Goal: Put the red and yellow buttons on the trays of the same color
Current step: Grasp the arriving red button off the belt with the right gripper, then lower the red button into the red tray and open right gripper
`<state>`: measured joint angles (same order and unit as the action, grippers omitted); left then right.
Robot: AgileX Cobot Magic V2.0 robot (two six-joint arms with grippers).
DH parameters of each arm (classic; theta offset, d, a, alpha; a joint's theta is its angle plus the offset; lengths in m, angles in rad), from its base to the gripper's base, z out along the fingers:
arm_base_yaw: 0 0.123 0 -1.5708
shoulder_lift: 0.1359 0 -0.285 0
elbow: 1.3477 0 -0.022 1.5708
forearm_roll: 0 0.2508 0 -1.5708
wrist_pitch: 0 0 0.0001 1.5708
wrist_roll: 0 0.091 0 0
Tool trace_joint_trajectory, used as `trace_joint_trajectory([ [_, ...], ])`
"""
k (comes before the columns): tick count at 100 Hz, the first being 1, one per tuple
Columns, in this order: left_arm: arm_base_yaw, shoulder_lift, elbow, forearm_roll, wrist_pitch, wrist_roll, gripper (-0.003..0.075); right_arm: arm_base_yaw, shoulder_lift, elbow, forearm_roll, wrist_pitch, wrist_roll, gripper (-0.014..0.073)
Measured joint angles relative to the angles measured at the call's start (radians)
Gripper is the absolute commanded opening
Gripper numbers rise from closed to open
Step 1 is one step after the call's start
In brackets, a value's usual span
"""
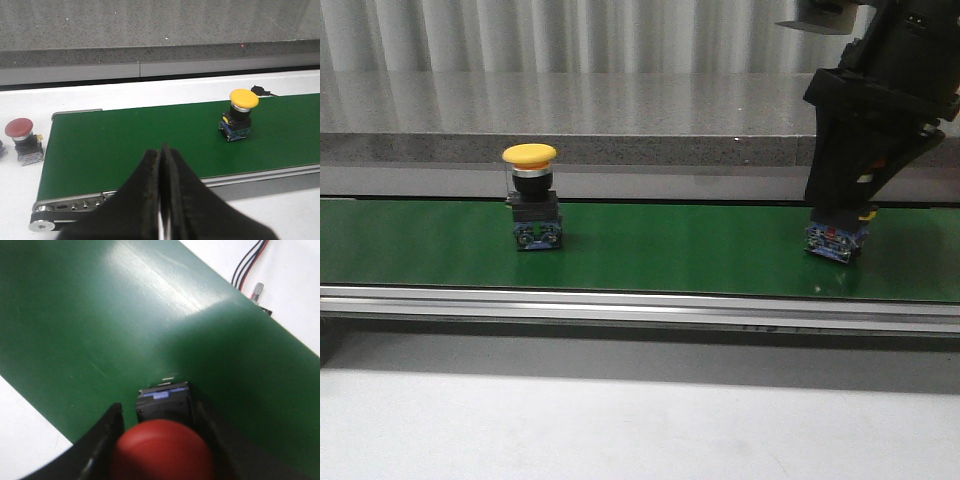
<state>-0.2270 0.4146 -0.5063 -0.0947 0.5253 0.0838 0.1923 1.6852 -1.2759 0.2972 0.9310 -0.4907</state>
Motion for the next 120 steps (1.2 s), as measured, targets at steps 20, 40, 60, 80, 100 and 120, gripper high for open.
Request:
trace_joint_trajectory([
  [20,0.0,0.0,0.0,0.0,0.0,0.0,-0.002,-0.043,-0.028,0.0,0.006,-0.051,0.07,0.009],
  [40,0.0,0.0,0.0,0.0,0.0,0.0,-0.002,-0.22,-0.123,0.0,0.007,-0.119,0.171,0.009],
  [60,0.0,0.0,0.0,0.0,0.0,0.0,-0.002,-0.476,-0.152,0.0,0.007,-0.182,0.229,0.009],
  [80,0.0,0.0,0.0,0.0,0.0,0.0,-0.002,-0.669,-0.152,0.0,0.007,-0.263,0.297,0.009],
  [100,0.0,0.0,0.0,0.0,0.0,0.0,-0.002,-0.767,-0.127,-0.011,0.007,-0.309,0.337,0.009],
  [120,0.0,0.0,0.0,0.0,0.0,0.0,-0.002,-0.837,-0.015,-0.08,0.007,-0.319,0.374,0.009],
])
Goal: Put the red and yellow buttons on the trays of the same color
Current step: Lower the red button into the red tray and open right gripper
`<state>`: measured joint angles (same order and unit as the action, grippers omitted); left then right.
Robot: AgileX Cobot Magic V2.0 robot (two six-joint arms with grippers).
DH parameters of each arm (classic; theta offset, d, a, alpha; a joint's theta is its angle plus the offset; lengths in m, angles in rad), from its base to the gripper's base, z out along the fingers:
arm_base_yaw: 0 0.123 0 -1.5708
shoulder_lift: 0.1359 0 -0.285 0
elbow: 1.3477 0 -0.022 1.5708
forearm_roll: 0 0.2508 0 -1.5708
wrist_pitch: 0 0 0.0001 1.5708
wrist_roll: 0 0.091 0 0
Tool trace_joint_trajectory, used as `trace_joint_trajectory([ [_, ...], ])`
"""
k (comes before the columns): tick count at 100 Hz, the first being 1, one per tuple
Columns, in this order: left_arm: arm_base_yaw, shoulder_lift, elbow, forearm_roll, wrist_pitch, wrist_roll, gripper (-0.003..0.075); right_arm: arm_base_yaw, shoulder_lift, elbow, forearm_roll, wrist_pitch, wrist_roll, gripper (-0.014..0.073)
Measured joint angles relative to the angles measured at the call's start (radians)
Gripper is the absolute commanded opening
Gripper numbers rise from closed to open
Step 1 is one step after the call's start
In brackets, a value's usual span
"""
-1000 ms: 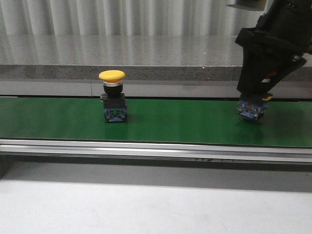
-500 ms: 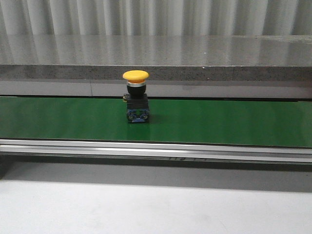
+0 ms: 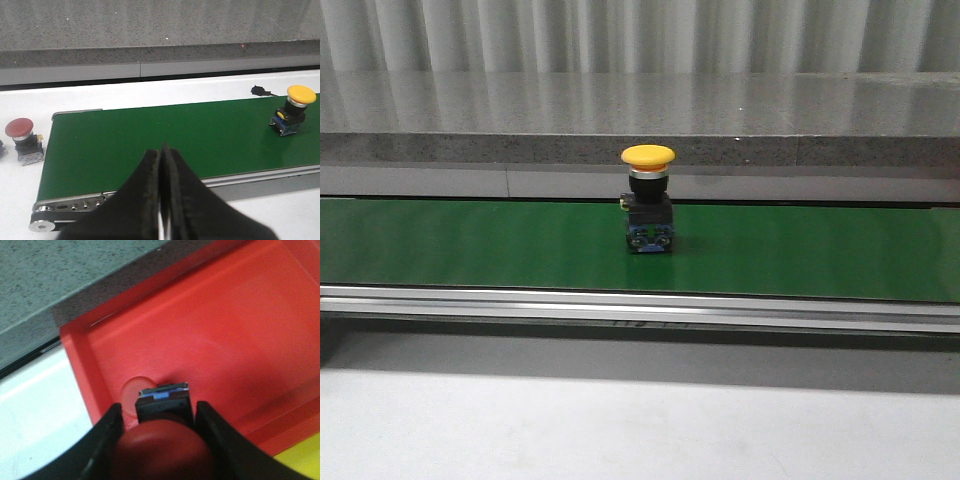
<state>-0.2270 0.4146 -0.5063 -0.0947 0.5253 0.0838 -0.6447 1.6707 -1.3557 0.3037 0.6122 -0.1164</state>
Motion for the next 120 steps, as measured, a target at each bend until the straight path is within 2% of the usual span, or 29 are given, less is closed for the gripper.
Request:
trace_joint_trajectory([
  [35,0.0,0.0,0.0,0.0,-0.002,0.0,-0.002,-0.042,0.226,-0.09,0.0,-0.024,0.032,0.009],
  [65,0.0,0.0,0.0,0.0,-0.002,0.0,-0.002,-0.042,0.354,-0.108,0.019,-0.117,0.032,0.0101],
  [70,0.0,0.0,0.0,0.0,-0.002,0.0,-0.002,-0.042,0.365,-0.11,0.025,-0.124,0.032,0.0138],
  [75,0.0,0.0,0.0,0.0,-0.002,0.0,-0.002,-0.042,0.374,-0.11,0.029,-0.129,0.032,0.0211],
  [84,0.0,0.0,0.0,0.0,-0.002,0.0,-0.002,-0.042,0.376,-0.114,0.034,-0.138,0.032,0.0426],
  [90,0.0,0.0,0.0,0.0,-0.002,0.0,-0.002,-0.042,0.376,-0.114,0.034,-0.14,0.032,0.0509],
  [94,0.0,0.0,0.0,0.0,-0.004,0.0,-0.002,-0.042,0.376,-0.114,0.036,-0.142,0.032,0.053],
  [120,0.0,0.0,0.0,0.0,-0.004,0.0,-0.002,-0.042,0.36,-0.11,0.038,-0.146,0.032,0.0529],
])
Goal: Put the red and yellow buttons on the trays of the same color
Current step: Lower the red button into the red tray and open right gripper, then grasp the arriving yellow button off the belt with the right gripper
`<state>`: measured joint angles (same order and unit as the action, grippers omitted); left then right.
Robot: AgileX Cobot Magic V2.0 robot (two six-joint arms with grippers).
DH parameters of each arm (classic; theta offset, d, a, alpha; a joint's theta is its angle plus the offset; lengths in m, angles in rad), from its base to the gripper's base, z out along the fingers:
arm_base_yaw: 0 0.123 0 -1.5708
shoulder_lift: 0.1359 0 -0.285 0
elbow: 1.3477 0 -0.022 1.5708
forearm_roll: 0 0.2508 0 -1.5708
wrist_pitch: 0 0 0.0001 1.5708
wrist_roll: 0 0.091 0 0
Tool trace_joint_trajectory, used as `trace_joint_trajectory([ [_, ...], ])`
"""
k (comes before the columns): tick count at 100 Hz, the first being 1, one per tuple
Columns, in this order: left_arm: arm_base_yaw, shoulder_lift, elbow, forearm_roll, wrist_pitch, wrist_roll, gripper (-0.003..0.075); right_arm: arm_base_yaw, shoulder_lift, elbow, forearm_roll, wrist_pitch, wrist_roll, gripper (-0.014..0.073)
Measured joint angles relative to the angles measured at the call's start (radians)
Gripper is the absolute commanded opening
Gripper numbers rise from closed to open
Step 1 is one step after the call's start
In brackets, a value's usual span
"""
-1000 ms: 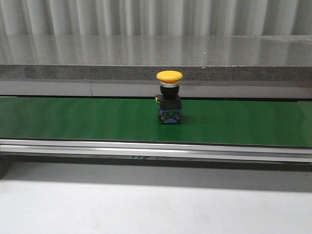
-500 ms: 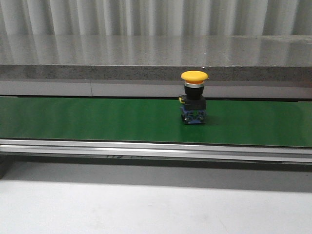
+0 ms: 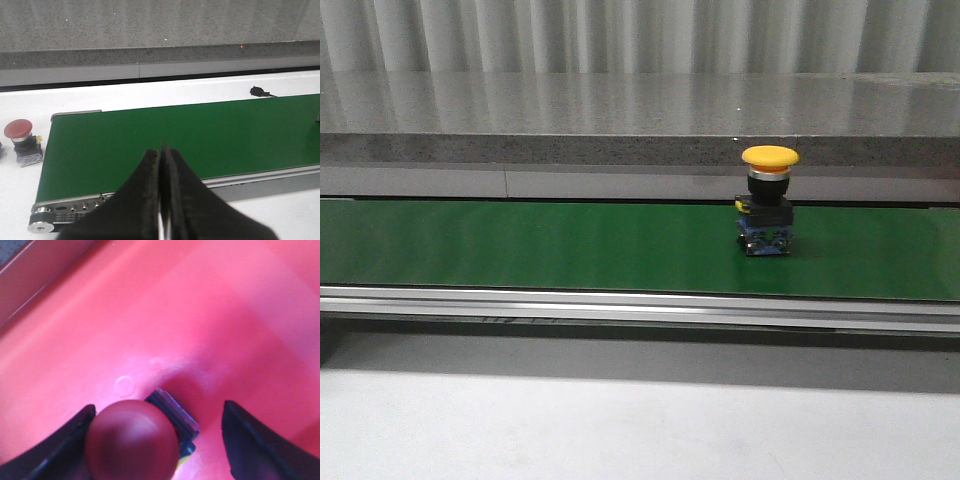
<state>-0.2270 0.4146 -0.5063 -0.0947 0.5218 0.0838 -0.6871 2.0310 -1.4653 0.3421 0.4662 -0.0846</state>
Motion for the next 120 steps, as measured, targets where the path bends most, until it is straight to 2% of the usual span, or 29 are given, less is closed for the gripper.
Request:
trace_joint_trajectory([
  [34,0.0,0.0,0.0,0.0,0.0,0.0,-0.002,0.007,-0.283,0.191,0.0,-0.07,0.0,0.0529],
  [51,0.0,0.0,0.0,0.0,0.0,0.0,-0.002,0.06,-0.442,0.268,0.0,-0.045,0.0,0.0529],
  [88,0.0,0.0,0.0,0.0,0.0,0.0,-0.002,0.263,-0.69,0.365,0.0,0.157,0.0,0.0539],
  [106,0.0,0.0,0.0,0.0,-0.002,0.0,-0.002,0.388,-0.759,0.367,0.0,0.271,0.0,0.0619],
  [120,0.0,0.0,0.0,0.0,-0.002,0.0,-0.002,0.491,-0.775,0.367,0.0,0.353,-0.007,0.063],
])
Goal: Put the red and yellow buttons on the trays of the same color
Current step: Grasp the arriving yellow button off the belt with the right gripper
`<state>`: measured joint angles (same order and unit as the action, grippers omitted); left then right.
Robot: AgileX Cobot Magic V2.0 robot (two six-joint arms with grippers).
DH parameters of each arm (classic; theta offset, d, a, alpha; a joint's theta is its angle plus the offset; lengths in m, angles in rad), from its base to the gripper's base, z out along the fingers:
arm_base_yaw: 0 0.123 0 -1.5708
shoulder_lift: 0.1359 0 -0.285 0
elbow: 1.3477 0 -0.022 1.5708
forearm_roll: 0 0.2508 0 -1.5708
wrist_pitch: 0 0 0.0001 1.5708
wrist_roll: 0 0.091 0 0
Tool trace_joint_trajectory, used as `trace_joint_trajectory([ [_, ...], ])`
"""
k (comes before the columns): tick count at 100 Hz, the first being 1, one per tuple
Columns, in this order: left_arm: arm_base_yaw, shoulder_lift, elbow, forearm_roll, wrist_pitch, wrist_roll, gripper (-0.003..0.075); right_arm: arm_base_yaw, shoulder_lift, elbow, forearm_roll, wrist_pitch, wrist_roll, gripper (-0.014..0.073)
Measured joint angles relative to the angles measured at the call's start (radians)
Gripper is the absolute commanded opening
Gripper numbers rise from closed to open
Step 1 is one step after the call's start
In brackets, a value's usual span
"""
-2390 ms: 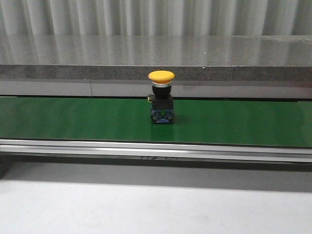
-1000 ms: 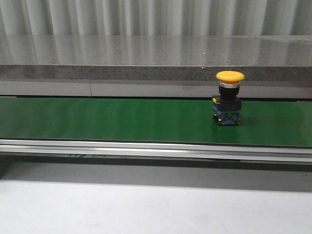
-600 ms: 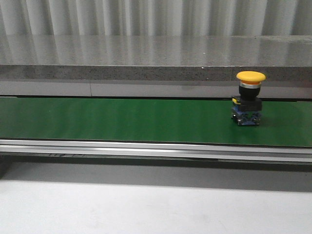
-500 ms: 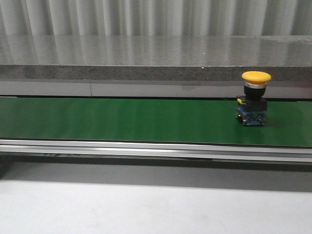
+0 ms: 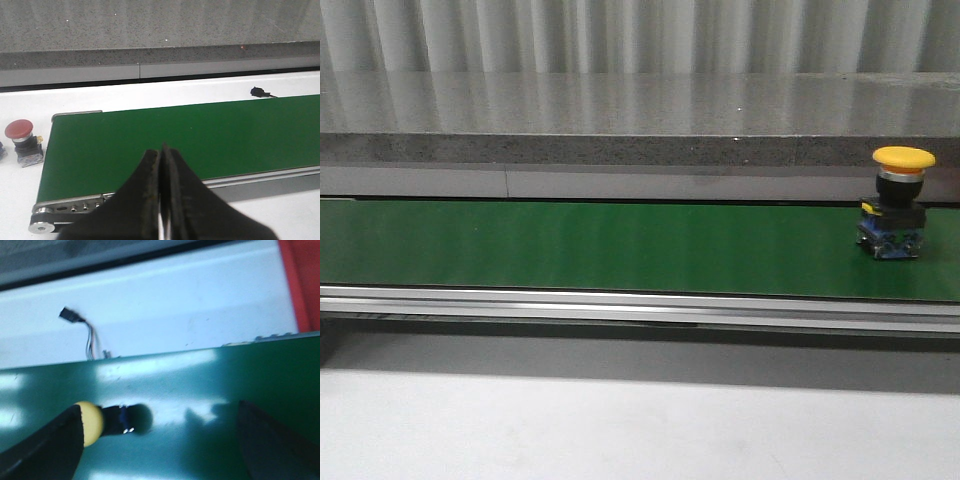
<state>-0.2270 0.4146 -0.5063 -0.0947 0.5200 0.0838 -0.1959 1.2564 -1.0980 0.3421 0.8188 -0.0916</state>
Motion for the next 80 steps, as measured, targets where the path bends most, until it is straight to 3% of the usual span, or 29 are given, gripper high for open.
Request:
trace_joint_trajectory([
  [22,0.0,0.0,0.0,0.0,0.0,0.0,-0.002,0.114,0.035,0.0,-0.002,0.08,-0.039,0.063],
  [51,0.0,0.0,0.0,0.0,0.0,0.0,-0.002,0.118,0.179,0.0,-0.025,0.085,-0.123,0.0596],
  [61,0.0,0.0,0.0,0.0,0.0,0.0,-0.002,0.118,0.23,0.0,-0.026,0.052,-0.143,0.0491],
  [70,0.0,0.0,0.0,0.0,0.0,0.0,-0.002,0.118,0.272,0.0,-0.026,0.027,-0.158,0.0289],
  [80,0.0,0.0,0.0,0.0,0.0,0.0,-0.002,0.118,0.295,0.0,-0.039,0.008,-0.163,0.012],
])
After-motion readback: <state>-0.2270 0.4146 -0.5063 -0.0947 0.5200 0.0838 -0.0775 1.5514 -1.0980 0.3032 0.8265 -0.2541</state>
